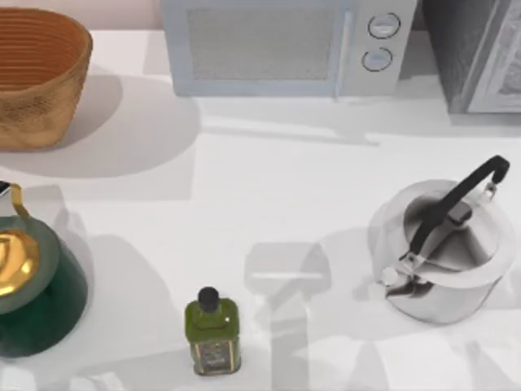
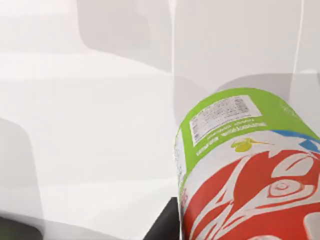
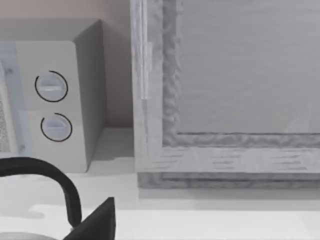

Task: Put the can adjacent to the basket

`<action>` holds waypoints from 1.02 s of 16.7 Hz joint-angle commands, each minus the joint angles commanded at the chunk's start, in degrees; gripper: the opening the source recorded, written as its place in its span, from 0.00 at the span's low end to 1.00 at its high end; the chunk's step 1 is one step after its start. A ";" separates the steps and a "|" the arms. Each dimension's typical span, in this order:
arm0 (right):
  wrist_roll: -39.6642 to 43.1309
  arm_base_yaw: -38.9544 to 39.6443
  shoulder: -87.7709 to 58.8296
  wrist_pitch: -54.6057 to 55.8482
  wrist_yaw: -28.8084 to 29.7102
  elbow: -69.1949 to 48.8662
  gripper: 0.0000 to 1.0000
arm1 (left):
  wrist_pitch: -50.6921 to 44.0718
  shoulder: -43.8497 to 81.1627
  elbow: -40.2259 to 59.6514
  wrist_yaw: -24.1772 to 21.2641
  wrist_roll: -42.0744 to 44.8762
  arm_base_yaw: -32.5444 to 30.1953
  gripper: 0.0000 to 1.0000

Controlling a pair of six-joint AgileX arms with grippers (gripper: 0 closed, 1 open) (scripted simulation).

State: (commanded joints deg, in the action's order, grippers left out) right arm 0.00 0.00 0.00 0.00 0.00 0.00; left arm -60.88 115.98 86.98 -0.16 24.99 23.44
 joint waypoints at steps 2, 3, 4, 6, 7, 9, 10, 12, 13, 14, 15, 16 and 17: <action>0.00 0.00 0.00 0.00 0.00 0.00 1.00 | 0.00 0.00 0.00 0.00 0.00 0.00 0.08; 0.00 0.00 0.00 0.00 0.00 0.00 1.00 | 0.00 0.00 0.00 0.00 0.00 0.00 0.15; 0.00 0.00 0.00 0.00 0.00 0.00 1.00 | 0.00 0.00 0.00 0.00 0.00 0.00 0.23; 0.00 0.00 0.00 0.00 0.00 0.00 1.00 | 0.00 0.00 0.00 0.00 0.00 0.00 0.38; 0.00 0.00 0.00 0.00 0.00 0.00 1.00 | 0.00 0.00 0.00 0.00 0.00 0.00 0.45; 0.00 0.00 0.00 0.00 0.00 0.00 1.00 | 0.00 0.00 0.00 0.00 0.00 0.00 0.60; 0.00 0.00 0.00 0.00 0.00 0.00 1.00 | 0.00 0.00 0.00 0.00 0.00 0.00 0.68; 0.00 0.00 0.00 0.00 0.00 0.00 1.00 | 0.00 0.00 0.00 0.00 0.00 0.00 0.83; 0.00 0.00 0.00 0.00 0.00 0.00 1.00 | 0.00 0.00 0.00 0.00 0.00 0.00 0.90; 0.00 0.00 0.00 0.00 0.00 0.00 1.00 | 0.00 0.00 0.00 0.00 0.00 0.00 0.98; 0.00 0.00 0.00 0.00 0.00 0.00 1.00 | 0.00 0.00 0.00 0.00 0.00 0.00 1.00; 0.00 0.00 0.00 0.00 0.00 0.00 1.00 | 0.00 0.00 0.00 0.00 0.00 0.00 1.00; 0.00 0.00 0.00 0.00 0.00 0.00 1.00 | 0.00 0.00 0.00 0.00 0.00 0.00 1.00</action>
State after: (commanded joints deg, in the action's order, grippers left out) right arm 0.00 0.00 0.00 0.00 0.00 0.00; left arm -60.88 115.98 86.98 -0.16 24.99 23.44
